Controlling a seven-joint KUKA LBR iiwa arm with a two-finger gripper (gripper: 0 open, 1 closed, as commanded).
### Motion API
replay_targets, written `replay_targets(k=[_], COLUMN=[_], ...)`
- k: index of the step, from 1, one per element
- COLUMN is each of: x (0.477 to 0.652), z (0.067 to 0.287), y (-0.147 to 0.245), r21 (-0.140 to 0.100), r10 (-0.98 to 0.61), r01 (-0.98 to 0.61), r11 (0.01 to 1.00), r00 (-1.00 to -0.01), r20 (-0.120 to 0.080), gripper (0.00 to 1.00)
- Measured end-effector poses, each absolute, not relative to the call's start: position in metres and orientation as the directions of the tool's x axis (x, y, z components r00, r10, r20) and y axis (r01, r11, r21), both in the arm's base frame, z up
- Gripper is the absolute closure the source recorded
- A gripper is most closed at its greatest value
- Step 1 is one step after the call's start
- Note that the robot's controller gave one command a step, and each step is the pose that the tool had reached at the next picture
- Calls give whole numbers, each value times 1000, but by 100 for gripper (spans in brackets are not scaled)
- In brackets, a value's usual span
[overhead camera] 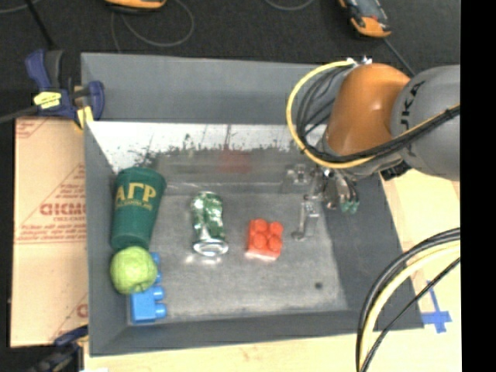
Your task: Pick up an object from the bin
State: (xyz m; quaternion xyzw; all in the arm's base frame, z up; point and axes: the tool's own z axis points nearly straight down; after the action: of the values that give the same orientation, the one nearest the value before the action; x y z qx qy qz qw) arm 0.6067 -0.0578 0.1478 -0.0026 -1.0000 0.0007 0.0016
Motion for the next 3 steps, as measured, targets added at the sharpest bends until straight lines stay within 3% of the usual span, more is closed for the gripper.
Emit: replay_targets(k=[1,2,3], x=[608,602,598], z=[153,113,74], y=[-58,-39,-27], r21=[-2,1,0], r10=[4,182,267], r01=[4,182,267], r11=[1000,983,964], r00=[-1000,-983,-964], r20=[-4,-12,6], gripper=[0,0,0])
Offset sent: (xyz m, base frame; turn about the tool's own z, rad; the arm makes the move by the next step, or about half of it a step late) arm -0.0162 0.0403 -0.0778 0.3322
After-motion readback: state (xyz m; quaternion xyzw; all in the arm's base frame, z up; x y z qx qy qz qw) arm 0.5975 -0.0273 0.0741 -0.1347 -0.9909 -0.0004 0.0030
